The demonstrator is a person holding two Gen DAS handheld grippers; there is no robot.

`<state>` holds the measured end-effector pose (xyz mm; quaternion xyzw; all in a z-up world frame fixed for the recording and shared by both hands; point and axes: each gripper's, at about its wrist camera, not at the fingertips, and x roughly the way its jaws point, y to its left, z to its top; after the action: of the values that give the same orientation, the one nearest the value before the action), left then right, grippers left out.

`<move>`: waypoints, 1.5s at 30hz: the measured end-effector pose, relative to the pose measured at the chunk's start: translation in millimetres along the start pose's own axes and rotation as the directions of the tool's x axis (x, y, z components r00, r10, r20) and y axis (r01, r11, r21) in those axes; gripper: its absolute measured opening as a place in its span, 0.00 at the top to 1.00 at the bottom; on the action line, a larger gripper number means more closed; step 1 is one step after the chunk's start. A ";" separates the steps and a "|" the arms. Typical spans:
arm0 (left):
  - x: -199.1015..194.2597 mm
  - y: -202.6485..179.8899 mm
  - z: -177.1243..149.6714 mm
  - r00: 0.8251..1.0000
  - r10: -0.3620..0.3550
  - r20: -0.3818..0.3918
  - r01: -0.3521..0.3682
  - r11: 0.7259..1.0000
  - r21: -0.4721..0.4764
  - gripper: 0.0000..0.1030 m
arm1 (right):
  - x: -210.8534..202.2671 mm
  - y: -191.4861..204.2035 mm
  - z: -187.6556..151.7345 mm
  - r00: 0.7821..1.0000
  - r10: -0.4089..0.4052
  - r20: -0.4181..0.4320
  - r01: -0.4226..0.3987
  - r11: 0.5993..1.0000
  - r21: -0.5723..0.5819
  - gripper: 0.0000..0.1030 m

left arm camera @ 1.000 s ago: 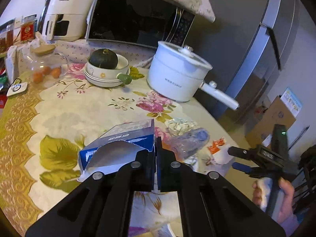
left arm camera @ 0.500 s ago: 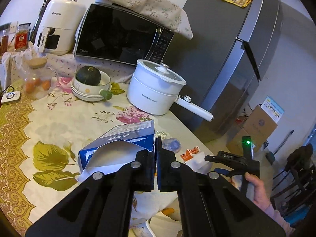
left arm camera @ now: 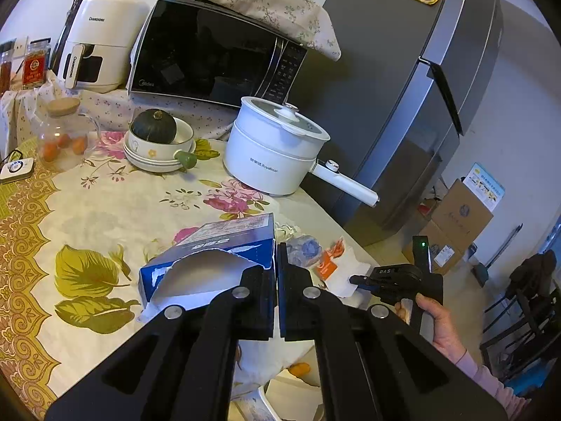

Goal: Collect trash
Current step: 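Grasp the orange-and-white paper bag with the right tool while the left tool holds the box, then carry the box and paper bag over the white bin and open both tools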

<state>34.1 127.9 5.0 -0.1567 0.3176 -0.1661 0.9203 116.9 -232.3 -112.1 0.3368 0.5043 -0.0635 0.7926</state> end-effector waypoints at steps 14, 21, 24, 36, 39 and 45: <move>-14.3 -15.4 2.2 0.998 -0.033 0.048 0.033 0.999 0.019 0.99 | -84.2 43.4 -20.5 0.967 0.015 0.254 0.048 0.970 -0.238 1.00; -27.5 -34.4 -1.7 0.995 -0.070 0.070 0.067 0.996 0.052 0.99 | -134.9 49.4 -51.9 0.922 -0.005 0.388 0.161 0.914 -0.373 1.00; -32.5 -40.8 -5.7 0.994 -0.086 0.074 0.082 0.995 0.059 0.99 | -152.3 50.0 -71.2 0.898 -0.022 0.440 0.228 0.877 -0.422 1.00; -48.9 -66.9 -48.8 0.985 -0.167 0.036 0.165 0.985 0.044 0.99 | -158.7 16.4 -159.7 0.927 -0.110 0.360 0.294 0.809 -0.509 1.00; -50.1 -73.9 -61.3 0.983 -0.185 0.017 0.184 0.982 0.038 0.99 | -153.8 5.8 -171.1 0.940 -0.124 0.318 0.280 0.813 -0.510 0.88; -45.9 -85.1 -85.3 0.978 -0.205 -0.038 0.207 0.978 0.034 0.99 | -161.2 -9.1 -176.6 0.927 -0.131 0.351 0.294 0.836 -0.464 0.42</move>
<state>-71.9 54.7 -0.9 -0.1684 0.3121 -0.2691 0.8954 -98.7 -172.2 -27.3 0.0431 0.4093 -0.0682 0.9088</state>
